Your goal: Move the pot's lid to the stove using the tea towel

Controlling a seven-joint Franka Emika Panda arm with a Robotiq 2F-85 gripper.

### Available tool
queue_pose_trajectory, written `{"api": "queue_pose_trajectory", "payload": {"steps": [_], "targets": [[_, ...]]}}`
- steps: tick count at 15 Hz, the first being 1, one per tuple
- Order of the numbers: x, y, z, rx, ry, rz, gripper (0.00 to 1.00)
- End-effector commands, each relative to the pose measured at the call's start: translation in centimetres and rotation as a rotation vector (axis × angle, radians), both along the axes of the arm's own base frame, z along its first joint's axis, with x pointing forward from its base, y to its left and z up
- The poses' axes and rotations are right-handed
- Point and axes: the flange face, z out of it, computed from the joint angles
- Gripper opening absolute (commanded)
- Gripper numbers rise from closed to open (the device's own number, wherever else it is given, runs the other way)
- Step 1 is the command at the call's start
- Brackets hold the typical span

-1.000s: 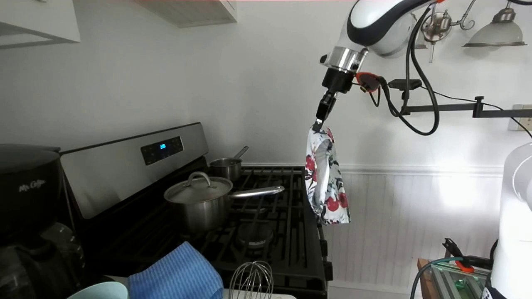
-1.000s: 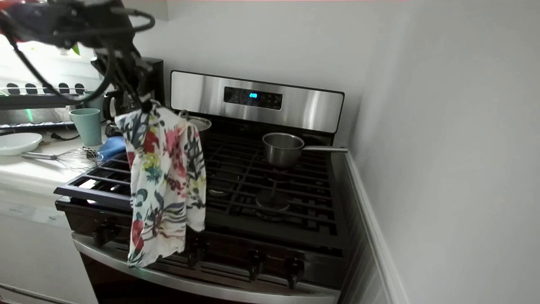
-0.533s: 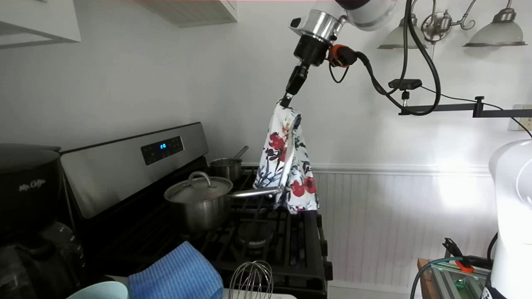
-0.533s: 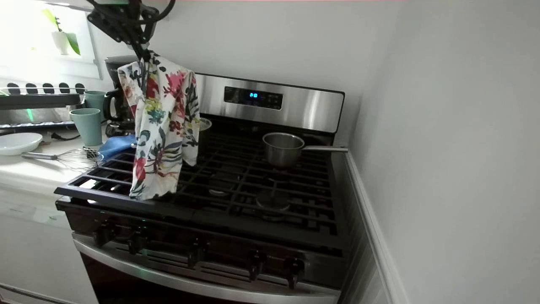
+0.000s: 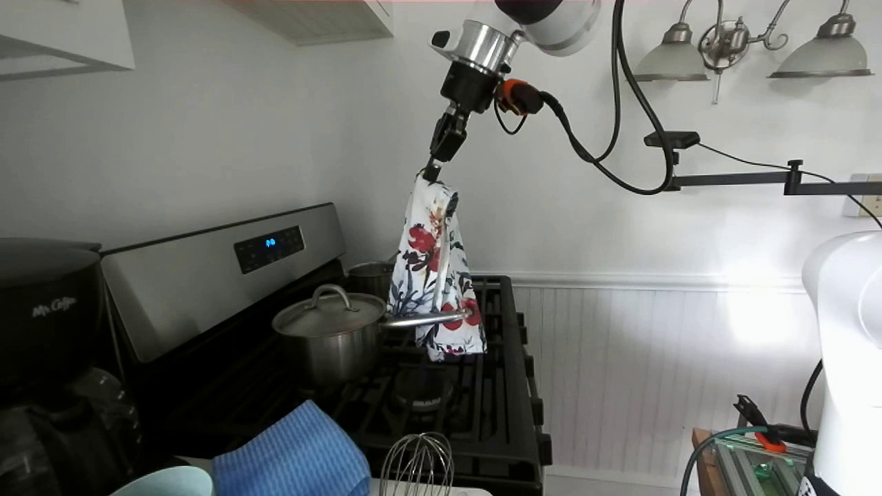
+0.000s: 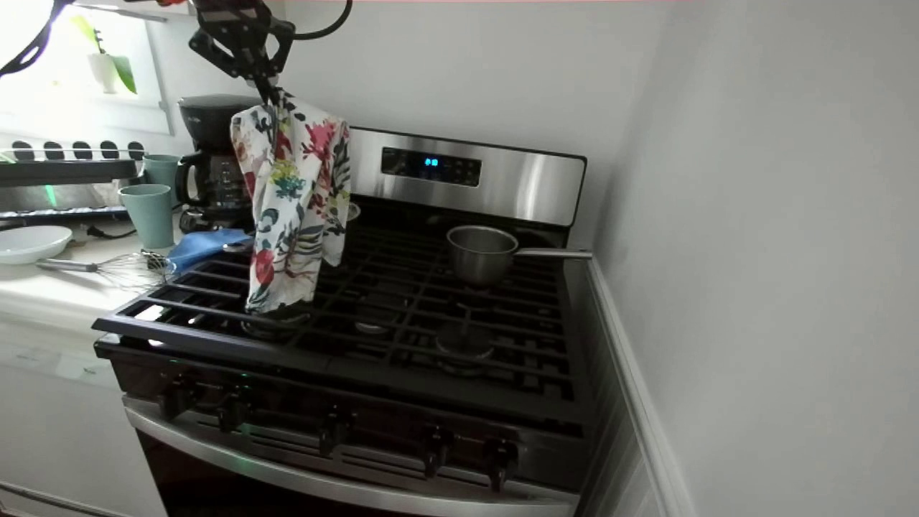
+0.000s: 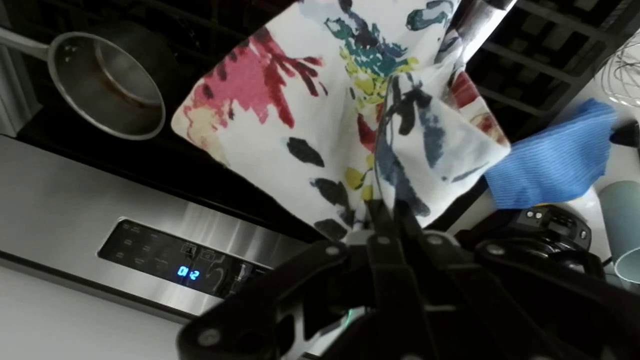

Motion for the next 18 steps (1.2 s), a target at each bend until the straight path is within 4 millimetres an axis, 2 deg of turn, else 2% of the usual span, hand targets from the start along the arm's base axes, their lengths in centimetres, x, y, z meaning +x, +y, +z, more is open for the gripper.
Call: {"api": "queue_pose_trajectory", "payload": {"steps": [1, 5, 9, 14, 18], "targets": [[0.4, 0.1, 0.2, 0.005, -0.018, 0.022, 0.01], [3.3, 1.4, 0.9, -0.043, -0.048, 0.183, 0.01], [7.5, 3.4, 0.7, -0.106, -0.043, 0.409, 0.01], [12.2, 6.1, -1.1, -0.141, -0.035, 0.630, 0.01], [15.0, 7.6, -3.7, -0.142, -0.040, 0.717, 0.01]]}}
